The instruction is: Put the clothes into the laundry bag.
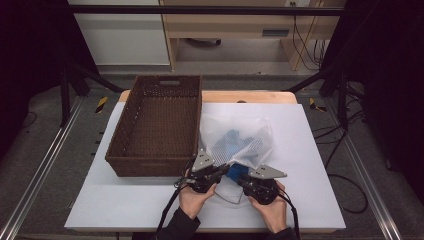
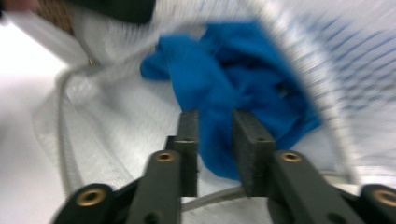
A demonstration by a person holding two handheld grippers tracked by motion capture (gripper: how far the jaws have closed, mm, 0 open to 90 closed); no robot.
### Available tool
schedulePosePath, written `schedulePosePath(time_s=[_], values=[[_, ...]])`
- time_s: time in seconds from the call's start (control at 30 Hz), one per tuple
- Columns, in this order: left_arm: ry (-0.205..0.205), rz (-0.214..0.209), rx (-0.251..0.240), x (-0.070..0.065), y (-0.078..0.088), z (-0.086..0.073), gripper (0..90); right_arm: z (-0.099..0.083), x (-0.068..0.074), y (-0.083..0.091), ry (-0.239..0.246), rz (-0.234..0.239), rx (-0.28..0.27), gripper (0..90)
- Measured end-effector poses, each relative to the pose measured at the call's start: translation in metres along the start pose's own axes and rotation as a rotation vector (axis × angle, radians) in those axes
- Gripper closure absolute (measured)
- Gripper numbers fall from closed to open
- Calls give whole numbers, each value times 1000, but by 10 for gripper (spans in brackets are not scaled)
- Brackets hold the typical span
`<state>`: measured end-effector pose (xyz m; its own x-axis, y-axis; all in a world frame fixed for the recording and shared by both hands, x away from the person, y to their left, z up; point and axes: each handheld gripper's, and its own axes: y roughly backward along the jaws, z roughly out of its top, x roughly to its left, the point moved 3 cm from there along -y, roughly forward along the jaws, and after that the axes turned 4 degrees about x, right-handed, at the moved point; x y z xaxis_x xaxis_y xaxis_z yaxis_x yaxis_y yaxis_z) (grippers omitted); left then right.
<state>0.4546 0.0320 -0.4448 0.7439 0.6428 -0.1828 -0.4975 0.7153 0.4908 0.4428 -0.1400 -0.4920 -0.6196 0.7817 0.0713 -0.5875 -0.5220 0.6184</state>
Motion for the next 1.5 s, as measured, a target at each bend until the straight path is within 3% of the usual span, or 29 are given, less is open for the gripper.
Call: schedulePosePath(time_s=[0.07, 0.17, 0.3, 0.43, 0.63, 0.8, 0.9, 1.07, 1.13, 1.27, 1.33, 1.4, 1.5], values=[[-8, -6, 0, -3, 0, -1, 888, 0, -3, -15, -17, -12, 26, 900], [-17, -15, -2, -6, 2, -1, 888, 6, -9, -31, -39, -47, 58, 900], [-23, -20, 0, -7, 3, -2, 888, 20, -13, -35, -52, -105, -2, 900], [-21, -21, 8, -8, 0, -5, 888, 18, -20, -44, -90, -129, 26, 900], [-18, -31, 19, -9, -5, -8, 888, 22, -25, -48, -75, -207, 24, 900], [-14, -34, 24, -9, -8, -10, 887, 25, -28, -52, -90, -204, 31, 900], [-14, -28, 25, -8, -9, -11, 886, 25, -30, -50, -103, -169, 16, 883], [-16, -21, 40, -4, -13, -13, 885, 19, -24, -24, -113, -64, -26, 651], [-23, -15, 48, -4, -14, -14, 884, 14, -20, -6, -104, -21, -39, 623], [-33, -12, 79, -4, -19, -16, 881, 4, -22, 34, -99, 7, -87, 586], [-43, -9, 97, -4, -21, -18, 873, 0, -29, 49, -106, -23, -104, 576], [-54, -3, 121, -3, -24, -20, 849, -1, -41, 58, -112, -85, -121, 563], [-72, 17, 168, 0, -31, -25, 791, -4, -59, 59, -162, -115, -140, 559]])
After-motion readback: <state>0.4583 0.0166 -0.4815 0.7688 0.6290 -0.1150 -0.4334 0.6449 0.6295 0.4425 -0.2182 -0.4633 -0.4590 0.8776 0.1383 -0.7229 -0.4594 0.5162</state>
